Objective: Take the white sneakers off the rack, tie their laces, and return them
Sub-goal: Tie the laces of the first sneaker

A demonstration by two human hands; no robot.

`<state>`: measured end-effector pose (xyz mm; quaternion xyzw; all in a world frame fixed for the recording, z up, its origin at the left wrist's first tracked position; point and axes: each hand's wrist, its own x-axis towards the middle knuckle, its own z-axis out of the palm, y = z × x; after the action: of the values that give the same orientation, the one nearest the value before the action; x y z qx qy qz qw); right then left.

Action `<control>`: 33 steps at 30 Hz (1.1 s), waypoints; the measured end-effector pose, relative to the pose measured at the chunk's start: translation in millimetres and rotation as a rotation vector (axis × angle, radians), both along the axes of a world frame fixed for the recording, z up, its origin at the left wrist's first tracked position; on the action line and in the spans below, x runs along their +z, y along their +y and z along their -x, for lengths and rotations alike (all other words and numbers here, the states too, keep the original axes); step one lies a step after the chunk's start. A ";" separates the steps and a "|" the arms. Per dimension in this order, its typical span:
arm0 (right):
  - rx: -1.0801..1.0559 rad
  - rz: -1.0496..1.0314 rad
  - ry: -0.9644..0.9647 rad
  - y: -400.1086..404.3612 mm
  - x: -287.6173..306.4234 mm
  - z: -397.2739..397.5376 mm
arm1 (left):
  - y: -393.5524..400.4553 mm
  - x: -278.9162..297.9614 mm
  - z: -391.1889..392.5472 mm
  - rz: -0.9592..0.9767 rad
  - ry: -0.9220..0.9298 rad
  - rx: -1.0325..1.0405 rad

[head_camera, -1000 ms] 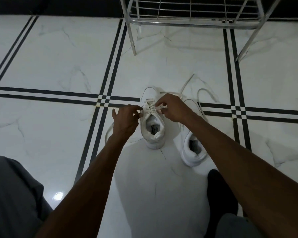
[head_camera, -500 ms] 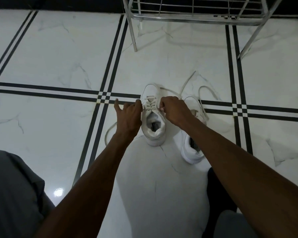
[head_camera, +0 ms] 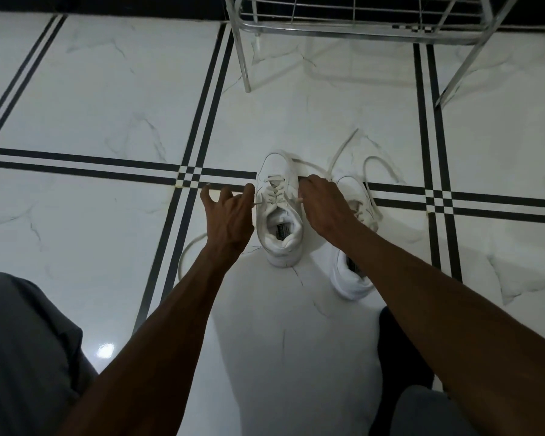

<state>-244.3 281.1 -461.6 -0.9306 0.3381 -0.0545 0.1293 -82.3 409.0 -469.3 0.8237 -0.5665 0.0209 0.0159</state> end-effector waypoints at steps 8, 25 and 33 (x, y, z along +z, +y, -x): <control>-0.081 -0.162 0.019 -5.1 4.4 -6.6 | -3.8 10.1 9.6 -0.016 0.199 0.152; -0.407 -0.570 0.017 -6.9 6.6 -16.0 | -6.0 8.7 6.7 0.158 0.870 0.412; -0.368 -0.936 -0.010 -27.9 24.7 -4.2 | -10.6 18.9 -13.4 0.147 1.217 0.445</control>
<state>-240.0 253.2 -436.9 -0.6976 0.4842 0.0768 0.5225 -68.9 398.4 -450.4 0.7829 -0.2693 -0.4077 0.3852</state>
